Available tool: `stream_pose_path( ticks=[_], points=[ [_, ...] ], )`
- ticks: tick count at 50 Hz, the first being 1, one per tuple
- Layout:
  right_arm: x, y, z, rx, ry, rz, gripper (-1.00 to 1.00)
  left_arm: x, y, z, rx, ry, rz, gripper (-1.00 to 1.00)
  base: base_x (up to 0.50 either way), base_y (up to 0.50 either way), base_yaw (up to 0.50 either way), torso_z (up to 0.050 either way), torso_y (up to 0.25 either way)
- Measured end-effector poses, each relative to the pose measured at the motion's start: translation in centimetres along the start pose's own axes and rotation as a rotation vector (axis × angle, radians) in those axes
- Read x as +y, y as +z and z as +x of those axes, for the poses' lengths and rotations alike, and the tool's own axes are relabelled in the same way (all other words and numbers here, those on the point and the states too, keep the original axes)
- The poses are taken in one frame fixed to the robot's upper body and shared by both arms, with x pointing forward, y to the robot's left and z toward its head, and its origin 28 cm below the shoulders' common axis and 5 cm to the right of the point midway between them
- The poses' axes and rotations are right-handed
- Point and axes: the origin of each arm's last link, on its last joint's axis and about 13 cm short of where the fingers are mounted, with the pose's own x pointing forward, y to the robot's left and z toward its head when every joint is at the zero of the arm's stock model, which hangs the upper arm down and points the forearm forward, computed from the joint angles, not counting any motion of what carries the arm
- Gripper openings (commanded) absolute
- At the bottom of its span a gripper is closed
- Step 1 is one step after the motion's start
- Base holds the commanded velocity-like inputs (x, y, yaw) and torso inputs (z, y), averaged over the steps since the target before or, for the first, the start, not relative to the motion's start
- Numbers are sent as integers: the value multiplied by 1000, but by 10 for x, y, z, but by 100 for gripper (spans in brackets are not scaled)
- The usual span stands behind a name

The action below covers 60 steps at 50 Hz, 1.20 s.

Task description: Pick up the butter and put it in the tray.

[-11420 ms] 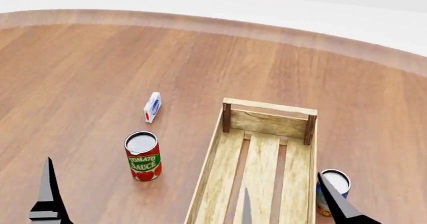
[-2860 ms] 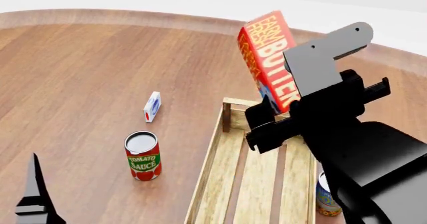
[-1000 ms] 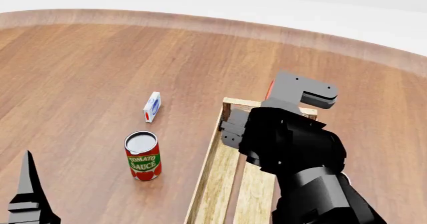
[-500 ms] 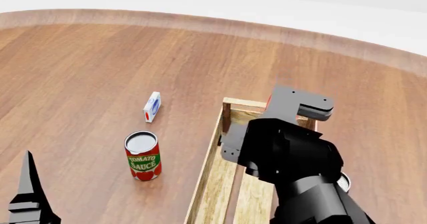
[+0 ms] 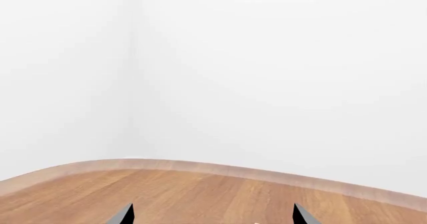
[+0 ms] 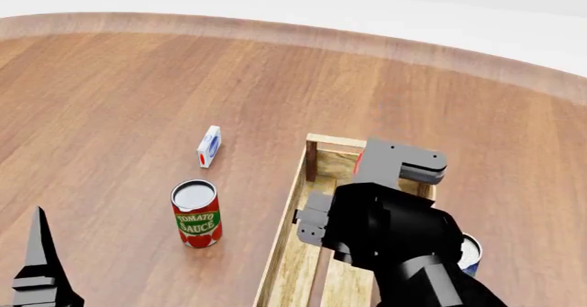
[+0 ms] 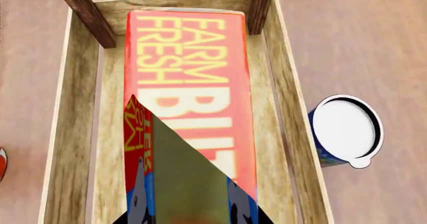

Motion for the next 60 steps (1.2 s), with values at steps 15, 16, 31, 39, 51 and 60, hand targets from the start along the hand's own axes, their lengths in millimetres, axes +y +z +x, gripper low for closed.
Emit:
stream_pose_path(
  ticks=[15,16,31,39,51,60],
  points=[
    [1,-6,3,13,12,-13,-100,0,0,0,0,1,1,100,0,0,0,0,1],
    [1,-7,3,13,12,-14,-100,0,0,0,0,1,1,100,0,0,0,0,0],
    [1,-14,7,27,17,-23,-100,1,0,0,2,2,1,100,0,0,0,1,1],
    [1,-17,9,34,18,-27,-100,1,0,0,3,3,2,100,0,0,0,0,1],
    [1,-22,11,44,19,-27,-100,1,-1,1,3,4,1,100,0,0,0,1,1],
    [2,-26,13,50,18,-27,-100,1,-2,1,4,4,1,100,0,0,0,0,0]
  ],
)
